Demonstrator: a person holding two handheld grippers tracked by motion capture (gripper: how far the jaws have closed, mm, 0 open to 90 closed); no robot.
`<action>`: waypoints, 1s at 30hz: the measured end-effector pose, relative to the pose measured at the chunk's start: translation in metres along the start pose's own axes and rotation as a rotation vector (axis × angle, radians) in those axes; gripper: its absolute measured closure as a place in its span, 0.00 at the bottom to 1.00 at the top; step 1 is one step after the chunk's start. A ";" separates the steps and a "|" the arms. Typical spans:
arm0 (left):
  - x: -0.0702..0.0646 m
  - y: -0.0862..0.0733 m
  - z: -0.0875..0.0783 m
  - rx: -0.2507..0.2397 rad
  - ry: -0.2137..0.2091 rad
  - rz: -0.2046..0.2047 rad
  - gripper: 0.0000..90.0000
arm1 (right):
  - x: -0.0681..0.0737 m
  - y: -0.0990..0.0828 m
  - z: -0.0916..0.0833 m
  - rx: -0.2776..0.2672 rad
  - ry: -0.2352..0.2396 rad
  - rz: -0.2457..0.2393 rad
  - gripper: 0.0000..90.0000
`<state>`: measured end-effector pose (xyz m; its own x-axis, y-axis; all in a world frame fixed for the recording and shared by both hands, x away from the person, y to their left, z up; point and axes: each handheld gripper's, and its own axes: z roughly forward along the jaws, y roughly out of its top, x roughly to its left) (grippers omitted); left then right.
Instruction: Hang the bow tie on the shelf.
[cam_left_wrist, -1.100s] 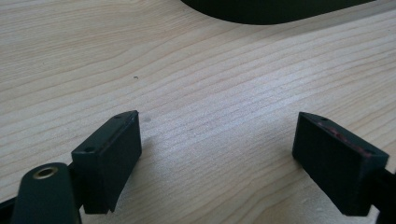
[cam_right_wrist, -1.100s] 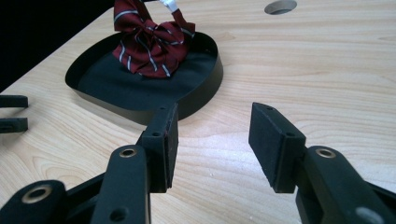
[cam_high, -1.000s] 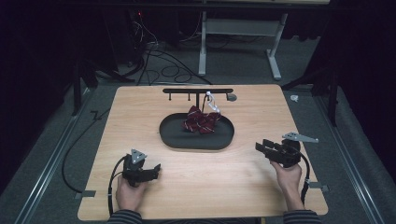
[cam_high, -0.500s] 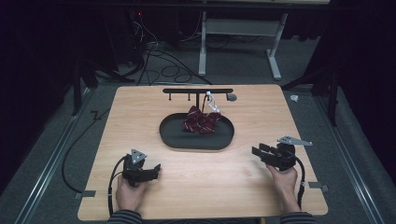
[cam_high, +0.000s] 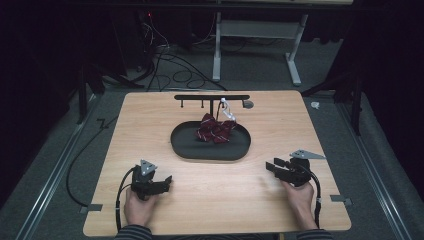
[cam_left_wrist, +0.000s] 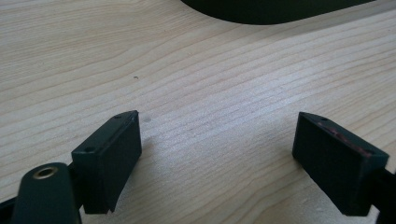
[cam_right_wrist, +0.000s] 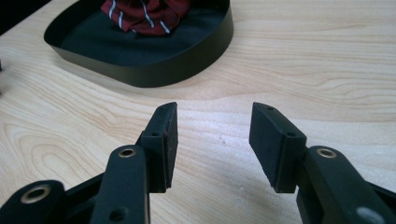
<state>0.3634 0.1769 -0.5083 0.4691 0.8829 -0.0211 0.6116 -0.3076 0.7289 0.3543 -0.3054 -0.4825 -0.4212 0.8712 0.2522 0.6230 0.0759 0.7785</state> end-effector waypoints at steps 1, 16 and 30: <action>0.000 0.000 0.000 0.000 0.000 0.000 0.18 | 0.000 -0.001 0.001 0.001 -0.006 -0.008 0.60; 0.000 0.000 0.000 0.000 0.000 0.000 0.18 | 0.008 -0.006 0.010 0.024 -0.067 -0.054 0.58; 0.000 0.000 0.000 0.000 0.000 0.000 0.18 | 0.017 -0.012 0.024 0.097 -0.166 -0.157 0.58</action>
<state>0.3634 0.1769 -0.5083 0.4692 0.8829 -0.0207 0.6116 -0.3079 0.7288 0.3556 -0.2800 -0.5016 -0.4093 0.9120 0.0284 0.6223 0.2562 0.7397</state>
